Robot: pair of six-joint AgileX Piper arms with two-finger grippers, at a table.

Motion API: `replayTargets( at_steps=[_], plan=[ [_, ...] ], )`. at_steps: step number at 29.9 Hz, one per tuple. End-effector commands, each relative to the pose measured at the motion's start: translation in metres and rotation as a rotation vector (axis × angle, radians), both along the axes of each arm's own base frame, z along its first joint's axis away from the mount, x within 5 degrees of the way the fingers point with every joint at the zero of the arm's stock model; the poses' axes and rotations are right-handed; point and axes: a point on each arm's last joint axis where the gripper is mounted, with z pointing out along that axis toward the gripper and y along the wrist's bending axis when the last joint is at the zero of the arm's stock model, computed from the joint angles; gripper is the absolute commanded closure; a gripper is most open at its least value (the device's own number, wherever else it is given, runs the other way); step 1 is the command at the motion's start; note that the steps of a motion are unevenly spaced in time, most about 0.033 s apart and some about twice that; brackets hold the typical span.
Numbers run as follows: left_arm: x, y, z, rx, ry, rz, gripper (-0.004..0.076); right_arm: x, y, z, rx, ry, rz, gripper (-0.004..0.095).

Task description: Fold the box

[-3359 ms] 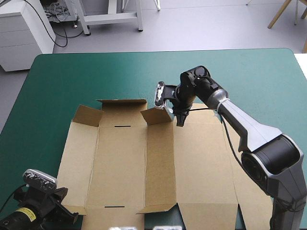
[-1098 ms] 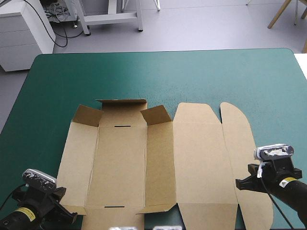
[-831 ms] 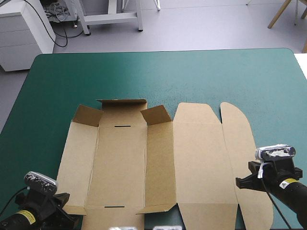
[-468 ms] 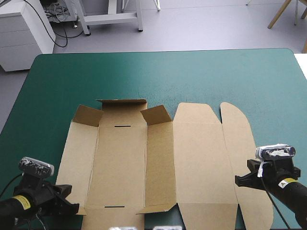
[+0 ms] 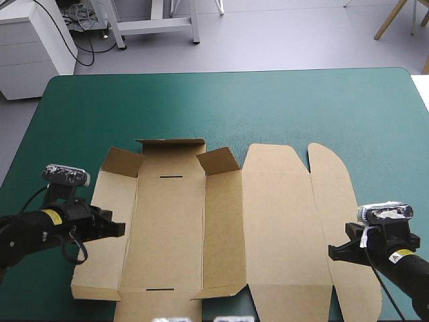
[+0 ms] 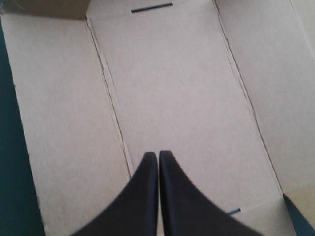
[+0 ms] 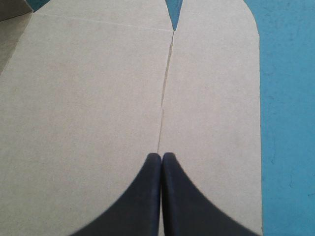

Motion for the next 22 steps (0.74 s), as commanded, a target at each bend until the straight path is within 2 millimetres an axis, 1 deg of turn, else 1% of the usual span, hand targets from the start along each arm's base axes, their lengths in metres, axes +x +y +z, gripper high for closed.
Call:
replayTargets(
  at_steps=[1,4,7,9,11,13,16,18,22],
  plan=[
    [0.027,-0.003,0.01,0.002,-0.058,0.034,0.0733,0.005,-0.001,0.013,0.012,-0.083,-0.022,0.0927],
    [0.048,-0.001,0.005,0.083,-0.019,0.062,0.0733,0.005,-0.001,0.013,0.012,-0.083,-0.022,0.0927],
    [0.068,0.01,0.004,0.102,0.012,0.142,0.0732,0.005,-0.001,0.013,0.012,-0.083,-0.022,0.0927],
    [0.079,0.024,0.006,0.099,0.025,0.21,0.0732,0.005,-0.001,0.013,0.012,-0.083,-0.022,0.0927],
    [0.086,0.039,0.007,0.11,0.035,0.258,0.0732,0.005,-0.001,0.013,0.012,-0.083,-0.022,0.0927],
    [0.087,0.059,0.006,0.116,0.049,0.332,0.0732,0.005,-0.001,0.013,0.012,-0.083,-0.022,0.0927],
    [0.083,0.086,0.006,0.104,0.061,0.46,0.0732,0.005,-0.001,0.013,0.012,-0.083,-0.022,0.0927],
    [0.079,0.098,0.005,0.07,0.081,0.516,0.0733,0.005,-0.001,0.013,0.012,-0.083,-0.022,0.0927],
    [0.069,0.115,0.003,0.045,0.132,0.546,0.0733,0.005,-0.001,0.013,0.012,-0.083,-0.022,0.0927]
  ],
)
